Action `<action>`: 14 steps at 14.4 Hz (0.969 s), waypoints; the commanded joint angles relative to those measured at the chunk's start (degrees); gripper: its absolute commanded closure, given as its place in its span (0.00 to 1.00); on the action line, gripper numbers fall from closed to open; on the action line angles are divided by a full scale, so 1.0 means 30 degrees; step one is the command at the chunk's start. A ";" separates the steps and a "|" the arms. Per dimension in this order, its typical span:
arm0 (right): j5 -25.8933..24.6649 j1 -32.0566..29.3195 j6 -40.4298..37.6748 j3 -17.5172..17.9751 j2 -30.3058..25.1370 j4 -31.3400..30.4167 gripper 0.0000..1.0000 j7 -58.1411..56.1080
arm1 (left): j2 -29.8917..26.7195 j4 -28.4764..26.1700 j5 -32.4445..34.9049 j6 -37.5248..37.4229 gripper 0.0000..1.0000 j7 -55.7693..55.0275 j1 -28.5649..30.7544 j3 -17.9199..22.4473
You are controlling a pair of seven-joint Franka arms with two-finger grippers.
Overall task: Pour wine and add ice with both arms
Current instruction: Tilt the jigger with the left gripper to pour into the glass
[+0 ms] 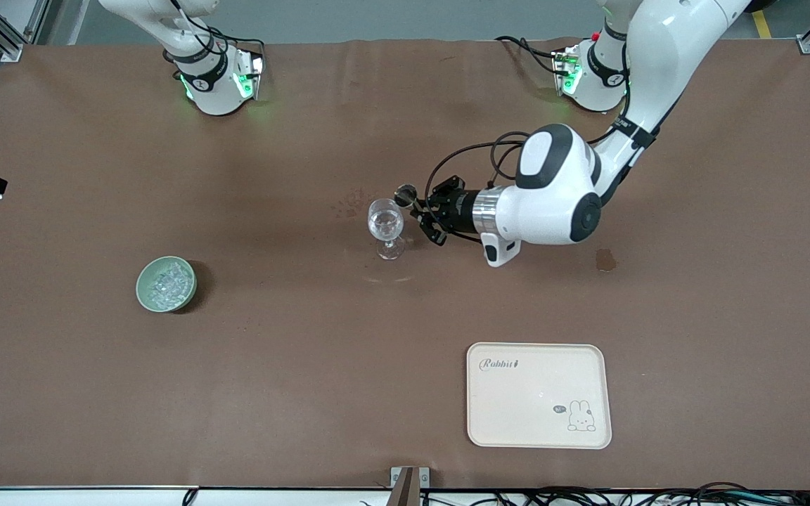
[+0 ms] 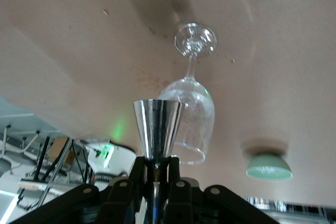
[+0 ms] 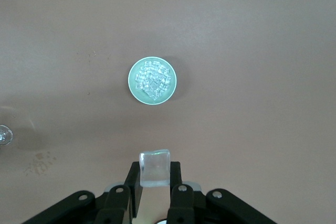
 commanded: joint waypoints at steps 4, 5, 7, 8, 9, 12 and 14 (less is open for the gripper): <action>0.0308 -0.0163 -0.0131 0.0162 0.0039 0.0188 0.98 -0.0092 | -0.0329 0.0792 0.2608 0.0352 1.00 -0.4076 -0.0947 0.0102; 0.0308 -0.0192 -0.0131 0.0162 0.0039 0.0188 0.98 -0.0092 | -0.0270 0.0940 0.3165 0.0352 1.00 -0.4778 -0.1182 0.0102; 0.0308 -0.0192 -0.0073 0.0162 0.0068 0.0188 0.98 -0.0092 | -0.0269 0.1029 0.4133 0.0352 1.00 -0.5778 -0.1505 0.0102; 0.0308 -0.0192 -0.0072 0.0162 0.0039 0.0188 0.98 -0.0092 | -0.0269 0.1030 0.4514 0.0352 1.00 -0.6071 -0.1506 0.0102; 0.0308 -0.0163 -0.0072 0.0162 0.0039 0.0188 0.98 -0.0092 | -0.0269 0.1059 0.4808 0.0352 1.00 -0.6509 -0.1535 0.0131; 0.0337 -0.0163 -0.0072 0.0162 0.0068 0.0188 0.98 -0.0092 | -0.0240 0.1088 0.5744 0.0352 1.00 -0.7594 -0.1535 0.0131; 0.0308 -0.0163 -0.0072 0.0162 0.0068 0.0188 0.98 -0.0092 | -0.0240 0.1117 0.6798 0.0352 1.00 -0.8501 -0.1768 0.0102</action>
